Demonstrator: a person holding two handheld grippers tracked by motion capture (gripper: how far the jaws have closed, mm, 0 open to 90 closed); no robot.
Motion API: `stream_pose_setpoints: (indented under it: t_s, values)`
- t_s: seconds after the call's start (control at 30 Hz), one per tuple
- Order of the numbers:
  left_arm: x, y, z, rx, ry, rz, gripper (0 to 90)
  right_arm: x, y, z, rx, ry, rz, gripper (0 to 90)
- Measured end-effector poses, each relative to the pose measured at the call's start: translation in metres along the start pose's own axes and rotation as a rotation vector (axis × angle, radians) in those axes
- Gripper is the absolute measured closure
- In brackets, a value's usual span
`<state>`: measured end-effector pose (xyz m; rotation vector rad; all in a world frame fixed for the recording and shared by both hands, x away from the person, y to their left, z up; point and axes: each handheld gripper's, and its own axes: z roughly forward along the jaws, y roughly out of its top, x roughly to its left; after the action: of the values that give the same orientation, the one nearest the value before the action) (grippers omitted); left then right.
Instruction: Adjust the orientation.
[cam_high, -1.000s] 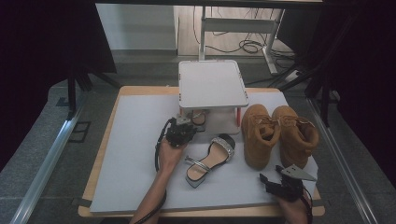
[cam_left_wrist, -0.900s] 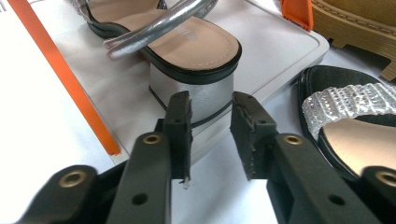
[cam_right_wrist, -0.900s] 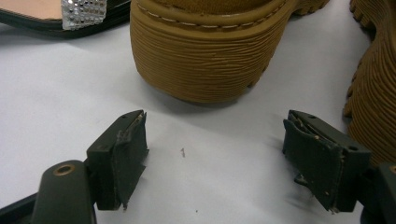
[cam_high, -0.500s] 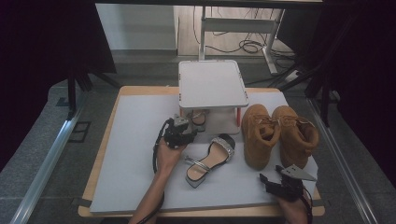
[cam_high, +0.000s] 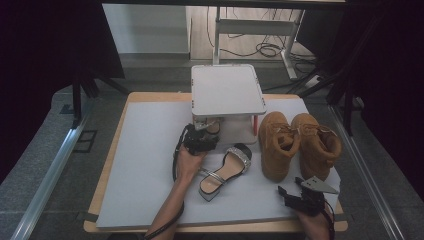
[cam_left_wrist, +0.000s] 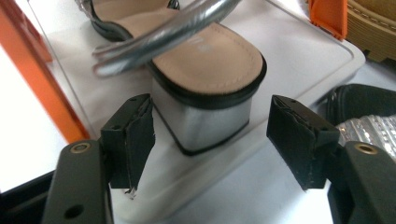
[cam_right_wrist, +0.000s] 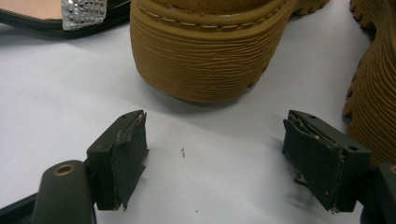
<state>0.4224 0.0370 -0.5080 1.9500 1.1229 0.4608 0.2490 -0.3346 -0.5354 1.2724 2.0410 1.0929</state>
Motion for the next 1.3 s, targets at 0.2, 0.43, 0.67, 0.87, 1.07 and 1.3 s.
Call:
stream_pose_setpoints:
  t_s: [0.2,0.43,0.67,0.87,1.07,1.3]
  values:
    - [-0.001,0.004,0.007,0.002,0.017,-0.016,29.3,0.000,0.000,0.000,0.000,0.000,0.000,21.6]
    - [-0.004,0.009,0.015,0.024,0.085,0.000,28.2,0.000,0.000,0.000,0.000,0.000,0.000,21.6]
    - [-0.007,0.009,0.019,0.047,0.063,-0.024,33.5,0.000,0.000,0.000,0.000,0.001,0.000,21.6]
    - [-0.003,0.007,0.014,0.046,0.097,-0.076,36.6,0.000,0.000,0.000,0.000,0.001,-0.001,21.6]
    - [0.002,0.005,0.012,0.045,0.084,-0.101,39.0,0.000,0.000,0.000,0.000,0.000,0.000,21.6]
    - [0.003,0.005,0.010,0.002,0.108,-0.090,37.8,0.000,0.000,0.000,0.000,0.000,-0.001,21.5]
